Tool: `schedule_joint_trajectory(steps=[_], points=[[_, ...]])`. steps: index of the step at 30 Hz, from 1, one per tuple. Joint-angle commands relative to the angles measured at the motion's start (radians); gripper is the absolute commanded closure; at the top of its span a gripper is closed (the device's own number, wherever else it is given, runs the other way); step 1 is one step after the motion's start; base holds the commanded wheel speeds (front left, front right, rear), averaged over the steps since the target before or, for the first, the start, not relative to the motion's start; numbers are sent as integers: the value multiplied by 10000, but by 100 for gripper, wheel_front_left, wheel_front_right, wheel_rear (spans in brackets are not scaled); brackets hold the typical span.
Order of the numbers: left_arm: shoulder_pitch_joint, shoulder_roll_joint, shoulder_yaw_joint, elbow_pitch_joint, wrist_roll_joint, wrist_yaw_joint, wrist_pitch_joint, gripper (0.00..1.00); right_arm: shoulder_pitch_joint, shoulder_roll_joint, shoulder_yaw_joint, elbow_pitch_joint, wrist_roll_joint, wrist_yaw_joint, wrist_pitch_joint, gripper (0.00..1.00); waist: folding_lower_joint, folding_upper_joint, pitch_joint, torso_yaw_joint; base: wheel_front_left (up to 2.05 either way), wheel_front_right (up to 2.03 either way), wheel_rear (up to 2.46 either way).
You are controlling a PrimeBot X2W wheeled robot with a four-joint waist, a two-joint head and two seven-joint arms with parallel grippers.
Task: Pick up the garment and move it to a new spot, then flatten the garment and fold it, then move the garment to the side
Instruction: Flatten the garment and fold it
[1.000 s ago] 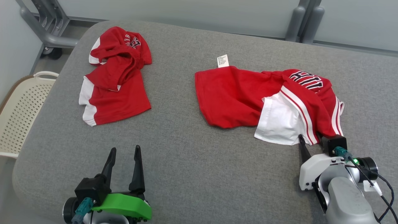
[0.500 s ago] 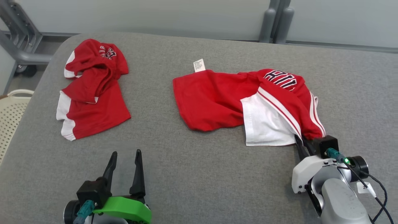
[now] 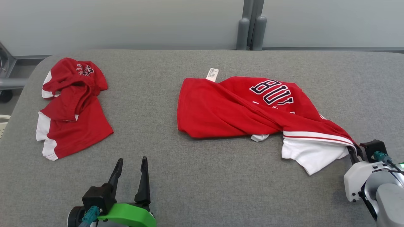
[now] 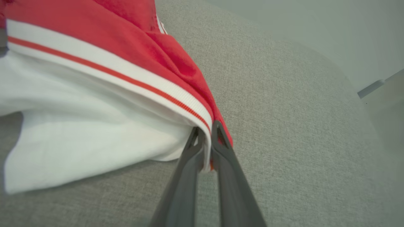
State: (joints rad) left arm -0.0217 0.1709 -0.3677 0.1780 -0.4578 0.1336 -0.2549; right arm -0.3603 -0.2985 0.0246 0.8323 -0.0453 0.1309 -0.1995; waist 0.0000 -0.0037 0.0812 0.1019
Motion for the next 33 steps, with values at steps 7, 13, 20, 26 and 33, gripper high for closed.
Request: schedule_joint_trajectory(steps=[7,13,20,26,33], points=[[60,93,-61,-34,-14,71,63,0,-459,-417,362,601,364,-3,66,93,0,37,-19,-5,0,0,0],[183,113,-44,-24,-100,137,96,0,-576,-343,490,794,441,-3,-221,0,0,37,-226,-225,0,0,0],[267,125,-55,-99,-162,182,79,0,-405,-383,596,140,608,-3,-510,0,0,37,-436,-498,0,0,0],[217,48,-95,-79,-148,183,40,0,-209,-255,657,-984,769,-3,-589,0,0,37,-558,-668,0,0,0],[-984,41,-500,670,74,-233,403,0,278,323,497,-2291,755,-3,-573,0,0,37,-483,-980,0,0,0]])
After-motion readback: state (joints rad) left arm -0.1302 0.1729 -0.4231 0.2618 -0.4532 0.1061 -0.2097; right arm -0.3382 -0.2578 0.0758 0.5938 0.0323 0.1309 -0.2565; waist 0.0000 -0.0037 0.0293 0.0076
